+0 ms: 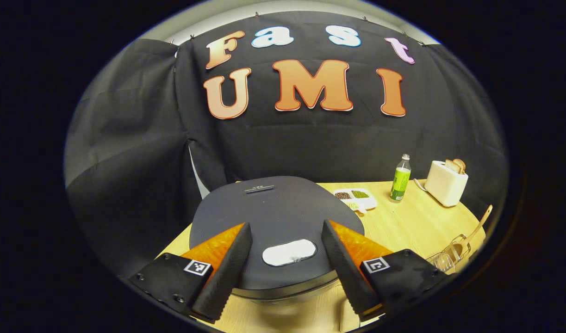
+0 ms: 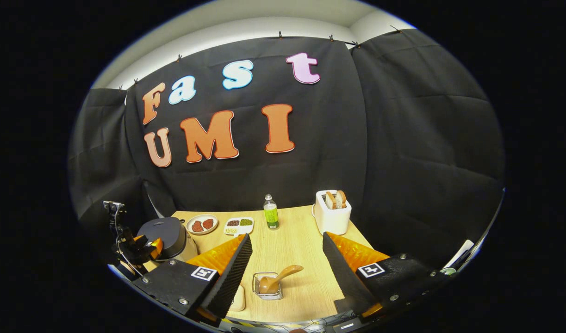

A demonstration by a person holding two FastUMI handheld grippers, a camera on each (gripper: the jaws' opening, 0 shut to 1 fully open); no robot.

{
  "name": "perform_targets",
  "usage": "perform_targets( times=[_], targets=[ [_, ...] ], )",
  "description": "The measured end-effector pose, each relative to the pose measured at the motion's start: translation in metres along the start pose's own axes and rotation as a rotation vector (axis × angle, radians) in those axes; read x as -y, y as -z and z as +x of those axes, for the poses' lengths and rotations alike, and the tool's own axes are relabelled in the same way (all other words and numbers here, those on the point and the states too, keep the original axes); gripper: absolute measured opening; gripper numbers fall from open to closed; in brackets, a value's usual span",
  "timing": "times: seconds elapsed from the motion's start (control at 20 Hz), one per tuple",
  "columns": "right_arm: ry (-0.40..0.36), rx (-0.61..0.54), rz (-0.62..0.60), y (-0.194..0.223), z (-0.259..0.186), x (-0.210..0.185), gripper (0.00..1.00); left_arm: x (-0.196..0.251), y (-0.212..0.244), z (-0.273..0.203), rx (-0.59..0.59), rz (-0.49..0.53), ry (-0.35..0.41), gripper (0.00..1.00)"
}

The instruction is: Close the left gripper, press the button to open the rice cooker; take a wooden spoon from the chopstick holder with the right hand, scoop a spoonful of rice and pour it into the rice cooker, then put the wooden spoon back into the chopstick holder.

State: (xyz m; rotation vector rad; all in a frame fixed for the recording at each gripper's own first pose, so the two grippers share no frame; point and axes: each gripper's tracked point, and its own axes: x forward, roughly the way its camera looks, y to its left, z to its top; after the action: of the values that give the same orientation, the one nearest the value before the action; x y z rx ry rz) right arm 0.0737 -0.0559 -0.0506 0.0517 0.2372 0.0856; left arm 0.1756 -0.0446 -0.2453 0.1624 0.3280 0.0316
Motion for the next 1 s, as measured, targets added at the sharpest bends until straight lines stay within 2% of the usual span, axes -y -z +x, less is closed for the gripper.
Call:
perform_targets(
  times=[0.05,0.1,0.15,0.2,0.25,0.35,0.4,0.45,0.5,0.55,0.75,0.85,1.0],
  targets=[
    [0.0,0.002,0.005,-0.001,0.0,0.0,0.95,0.0,-0.001,-0.001,-0.006,-0.001,0.009,1.0],
    [-0.001,0.006,0.009,-0.003,0.0,0.0,1.0,0.0,-0.001,-0.003,-0.026,0.009,0.019,0.96],
    [-0.004,0.012,0.011,-0.006,0.0,-0.001,1.0,-0.003,-0.001,-0.008,-0.063,0.023,0.016,0.96],
    [-0.005,0.018,0.011,-0.008,-0.001,-0.001,0.95,-0.01,-0.006,-0.015,-0.072,0.017,0.004,0.96],
    [-0.005,0.023,0.011,-0.01,0.0,-0.001,0.95,-0.013,-0.019,-0.022,-0.047,-0.009,0.005,0.95],
    [-0.008,0.03,0.017,-0.014,0.001,-0.004,0.95,-0.024,-0.059,-0.038,0.004,-0.06,0.011,0.94],
    [-0.012,0.033,0.022,-0.016,0.002,-0.005,0.95,-0.029,-0.075,-0.047,0.023,-0.075,0.013,1.0],
    [-0.017,0.036,0.025,-0.018,0.003,-0.008,0.95,-0.037,-0.095,-0.056,0.043,-0.089,0.012,0.94],
    [-0.022,0.04,0.025,-0.019,0.005,-0.011,0.95,-0.044,-0.116,-0.066,0.069,-0.098,0.011,1.0],
    [-0.028,0.045,0.024,-0.021,0.005,-0.015,0.95,-0.056,-0.139,-0.077,0.102,-0.102,0.001,0.94],
    [-0.045,0.057,0.014,-0.027,0.007,-0.026,0.95,-0.085,-0.211,-0.128,0.203,-0.133,-0.01,0.94],
    [-0.044,0.071,0.005,-0.031,0.008,-0.028,0.95,-0.104,-0.236,-0.151,0.236,-0.142,-0.039,0.94],
    [-0.04,0.089,0.0,-0.036,0.009,-0.027,0.95,-0.134,-0.272,-0.188,0.321,-0.1,-0.138,0.96]
  ],
)
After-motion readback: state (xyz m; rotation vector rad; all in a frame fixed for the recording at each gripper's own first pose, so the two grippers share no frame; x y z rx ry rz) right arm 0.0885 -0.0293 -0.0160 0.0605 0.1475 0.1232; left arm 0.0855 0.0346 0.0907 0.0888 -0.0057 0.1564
